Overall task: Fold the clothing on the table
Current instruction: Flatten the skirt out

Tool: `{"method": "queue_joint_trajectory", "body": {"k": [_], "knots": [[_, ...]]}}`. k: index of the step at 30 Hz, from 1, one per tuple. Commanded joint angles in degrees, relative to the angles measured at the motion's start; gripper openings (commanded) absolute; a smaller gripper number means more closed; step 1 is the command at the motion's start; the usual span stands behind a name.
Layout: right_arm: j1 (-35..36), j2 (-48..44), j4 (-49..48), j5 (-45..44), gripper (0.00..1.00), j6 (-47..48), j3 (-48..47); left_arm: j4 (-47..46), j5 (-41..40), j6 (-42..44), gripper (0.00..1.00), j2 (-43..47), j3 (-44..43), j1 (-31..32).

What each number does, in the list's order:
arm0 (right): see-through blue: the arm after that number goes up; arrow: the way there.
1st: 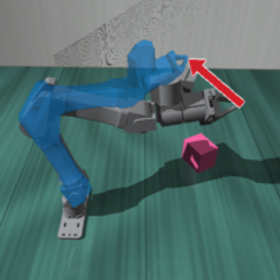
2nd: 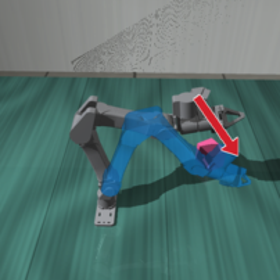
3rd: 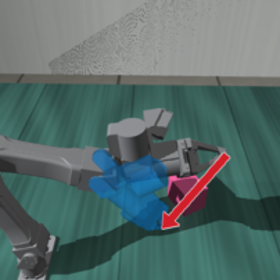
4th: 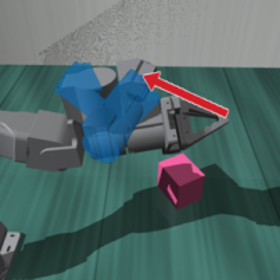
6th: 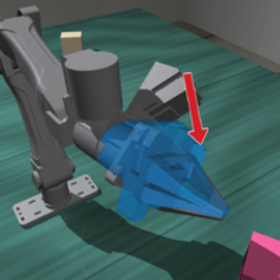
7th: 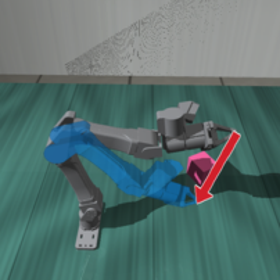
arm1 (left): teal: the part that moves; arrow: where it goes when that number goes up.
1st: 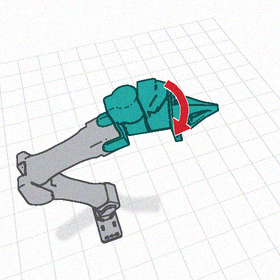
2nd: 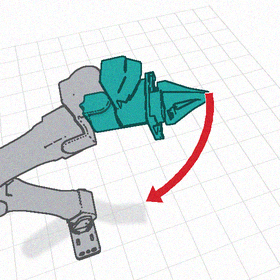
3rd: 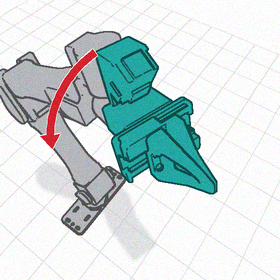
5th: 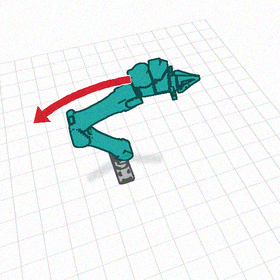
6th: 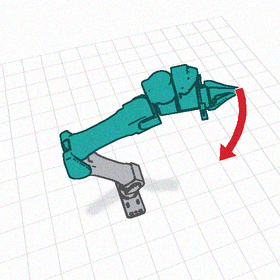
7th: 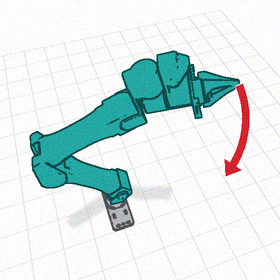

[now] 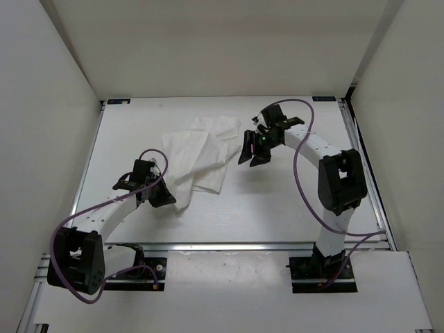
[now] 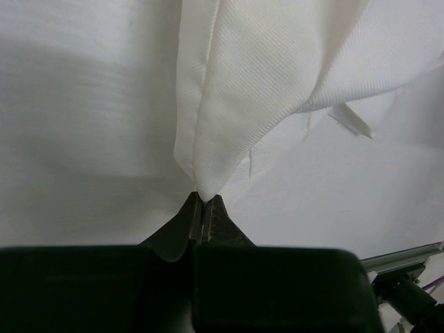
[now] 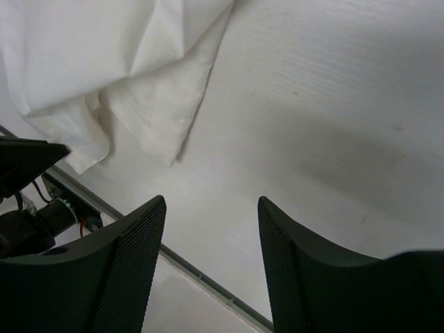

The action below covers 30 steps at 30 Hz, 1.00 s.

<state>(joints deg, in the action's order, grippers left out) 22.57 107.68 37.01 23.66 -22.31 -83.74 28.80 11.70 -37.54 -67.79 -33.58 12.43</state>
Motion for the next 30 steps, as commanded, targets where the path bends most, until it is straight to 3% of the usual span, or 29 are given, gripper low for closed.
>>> {"method": "queue_joint_trajectory", "body": {"k": [1,7,16,20,30], "knots": [[1.25,2.62,0.24,6.30,0.60,0.50,-3.96,-2.17,-1.07,0.27,0.00,2.04,-1.49,0.14],[4.24,9.39,-0.36,11.76,0.56,-2.74,-4.32,-2.61,-0.02,-0.08,0.00,2.14,0.62,-0.21],[5.55,10.00,-17.30,16.84,0.52,-23.01,7.62,-1.64,0.68,0.80,0.00,1.08,-0.08,0.58],[6.43,10.18,-23.83,16.24,0.50,-30.94,12.20,-1.72,0.51,0.98,0.00,1.08,0.27,0.32],[10.92,14.04,-28.66,12.73,0.43,-38.86,9.57,0.47,0.07,2.99,0.00,1.17,-2.27,-0.65]]}}
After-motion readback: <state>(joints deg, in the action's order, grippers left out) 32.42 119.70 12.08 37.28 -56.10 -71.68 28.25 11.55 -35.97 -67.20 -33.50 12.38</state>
